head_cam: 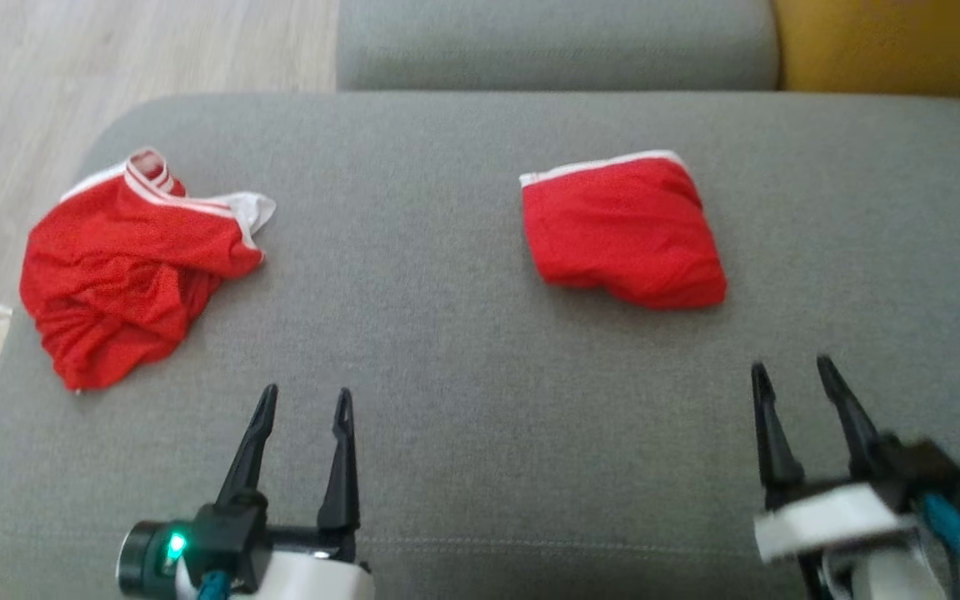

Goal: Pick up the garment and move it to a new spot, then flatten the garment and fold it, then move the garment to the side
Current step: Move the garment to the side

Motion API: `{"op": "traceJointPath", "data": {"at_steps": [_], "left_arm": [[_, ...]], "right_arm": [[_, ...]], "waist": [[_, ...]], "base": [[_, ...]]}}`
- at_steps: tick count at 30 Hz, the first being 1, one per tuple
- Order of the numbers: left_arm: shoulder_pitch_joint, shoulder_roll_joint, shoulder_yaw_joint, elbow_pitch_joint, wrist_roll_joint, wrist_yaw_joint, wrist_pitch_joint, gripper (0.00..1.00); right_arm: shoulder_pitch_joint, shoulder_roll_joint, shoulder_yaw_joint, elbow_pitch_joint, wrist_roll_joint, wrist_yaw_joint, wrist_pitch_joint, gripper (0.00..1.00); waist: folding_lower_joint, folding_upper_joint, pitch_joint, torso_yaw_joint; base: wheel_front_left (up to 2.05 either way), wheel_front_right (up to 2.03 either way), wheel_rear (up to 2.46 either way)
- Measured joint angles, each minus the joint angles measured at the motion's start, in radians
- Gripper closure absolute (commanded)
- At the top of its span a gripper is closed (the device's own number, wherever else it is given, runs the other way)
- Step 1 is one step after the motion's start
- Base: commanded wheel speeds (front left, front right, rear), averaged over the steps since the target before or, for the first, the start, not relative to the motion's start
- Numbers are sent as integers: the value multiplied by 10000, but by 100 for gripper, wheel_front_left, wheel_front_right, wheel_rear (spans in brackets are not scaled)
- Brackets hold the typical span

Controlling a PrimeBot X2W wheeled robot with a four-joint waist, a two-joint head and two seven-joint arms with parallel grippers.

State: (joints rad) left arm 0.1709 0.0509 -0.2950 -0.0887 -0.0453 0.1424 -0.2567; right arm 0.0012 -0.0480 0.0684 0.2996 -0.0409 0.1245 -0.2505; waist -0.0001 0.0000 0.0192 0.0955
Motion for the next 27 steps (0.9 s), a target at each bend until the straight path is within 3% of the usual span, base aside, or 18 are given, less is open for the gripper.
{"op": "traceJointPath", "data": {"at_steps": [7,12,19,27], "left_arm": [[-961,0,-533,10,-2,-15,0,0],[-1530,-8,-1043,73,-8,-21,0,0],[-2099,-12,-1450,165,-13,-15,0,0],[-2452,-15,-1651,257,-13,44,0,0]], "right_arm": [[-3197,-240,-775,3018,562,0,397,0],[-5311,-1241,-560,4732,1352,0,1687,0],[-6774,-2080,40,6119,1801,0,2911,0],[-7572,-2491,802,7212,2957,0,3674,0]], "waist": [[0,0,813,280],[1,0,1435,606],[1,0,2089,1019],[2,0,2659,1347]], "base": [[0,0,0],[0,0,0],[0,0,0],[0,0,0]]}}
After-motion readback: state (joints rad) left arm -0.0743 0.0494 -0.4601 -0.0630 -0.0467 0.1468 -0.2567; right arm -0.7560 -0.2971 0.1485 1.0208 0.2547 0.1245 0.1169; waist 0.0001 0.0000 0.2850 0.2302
